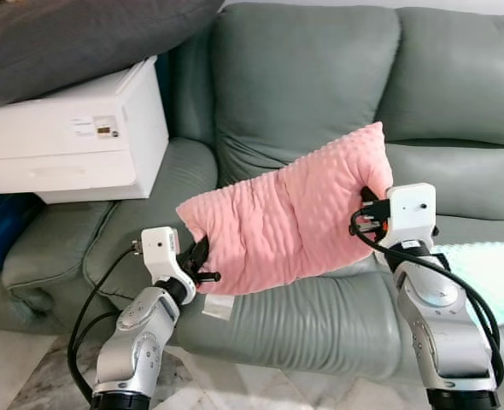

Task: Move the pillow to the sofa

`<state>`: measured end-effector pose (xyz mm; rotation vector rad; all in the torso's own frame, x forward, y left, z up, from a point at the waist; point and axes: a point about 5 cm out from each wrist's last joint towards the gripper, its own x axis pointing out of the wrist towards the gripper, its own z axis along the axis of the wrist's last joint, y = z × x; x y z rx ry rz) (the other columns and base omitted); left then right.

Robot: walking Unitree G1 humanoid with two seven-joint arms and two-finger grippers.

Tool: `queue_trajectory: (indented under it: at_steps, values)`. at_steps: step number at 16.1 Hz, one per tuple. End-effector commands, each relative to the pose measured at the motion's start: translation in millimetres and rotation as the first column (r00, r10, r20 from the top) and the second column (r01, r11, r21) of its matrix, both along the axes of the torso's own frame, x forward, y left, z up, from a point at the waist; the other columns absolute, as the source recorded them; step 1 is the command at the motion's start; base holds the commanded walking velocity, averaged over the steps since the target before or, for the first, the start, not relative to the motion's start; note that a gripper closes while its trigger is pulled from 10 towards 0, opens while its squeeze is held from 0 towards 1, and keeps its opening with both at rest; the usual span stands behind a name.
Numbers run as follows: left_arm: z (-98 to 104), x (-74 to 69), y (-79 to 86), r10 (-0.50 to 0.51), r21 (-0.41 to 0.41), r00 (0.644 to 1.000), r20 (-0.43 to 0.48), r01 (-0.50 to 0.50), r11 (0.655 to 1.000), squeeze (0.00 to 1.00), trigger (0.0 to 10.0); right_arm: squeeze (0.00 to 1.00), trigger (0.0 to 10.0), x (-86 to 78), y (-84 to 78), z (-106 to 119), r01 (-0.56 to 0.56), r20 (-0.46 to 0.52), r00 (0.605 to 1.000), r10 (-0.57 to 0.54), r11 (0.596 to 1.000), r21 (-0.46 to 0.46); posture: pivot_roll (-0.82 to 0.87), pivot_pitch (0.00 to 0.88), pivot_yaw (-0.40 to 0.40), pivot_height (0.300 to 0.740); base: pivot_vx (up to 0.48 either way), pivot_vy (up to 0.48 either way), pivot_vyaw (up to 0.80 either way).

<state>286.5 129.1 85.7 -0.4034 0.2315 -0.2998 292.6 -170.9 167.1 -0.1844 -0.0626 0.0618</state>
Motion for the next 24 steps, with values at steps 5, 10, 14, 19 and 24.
queue_trajectory:
  at_steps: [5, 10, 14, 19, 24]
  values:
    - [1.4, 2.2, -0.5, 0.002, 0.000, 1.000, -0.013, -0.002, 1.000, 0.00, 10.0, 0.00, 10.0, 2.5, 3.8, 3.9, -0.012, 0.009, 1.000, 0.013, 1.000, -0.009, -0.09, 0.000, 0.012, 0.740, 0.000, 0.000, -0.47]
    - [2.0, 1.6, -2.8, -0.009, -0.007, 1.000, -0.014, 0.009, 1.000, 0.00, 10.0, 0.00, 10.0, 1.8, 3.5, 2.8, -0.014, 0.004, 1.000, 0.014, 1.000, -0.011, -0.09, 0.000, 0.012, 0.740, 0.000, -0.102, 0.00]
    - [2.6, 0.7, -3.3, -0.013, -0.011, 1.000, -0.013, 0.012, 1.000, 0.00, 10.0, 0.00, 10.0, 0.7, 2.9, 2.1, -0.011, 0.000, 1.000, 0.011, 1.000, -0.013, -0.09, 0.000, 0.012, 0.740, 0.000, -0.313, 0.00]
    - [2.1, 0.0, -3.2, -0.011, -0.012, 1.000, -0.016, 0.010, 1.000, 0.00, 10.0, 0.00, 10.0, 0.4, 3.0, 2.1, -0.011, -0.001, 1.000, 0.011, 1.000, -0.015, -0.09, 0.000, 0.011, 0.740, 0.000, -0.346, 0.00]
    - [1.8, 0.5, -2.3, 0.006, -0.026, 1.000, -0.022, -0.006, 1.000, 0.00, 10.0, 0.00, 10.0, 0.0, 2.7, 2.0, -0.008, -0.001, 1.000, 0.008, 1.000, -0.015, -0.09, 0.000, 0.013, 0.740, 0.000, -0.201, 0.00]
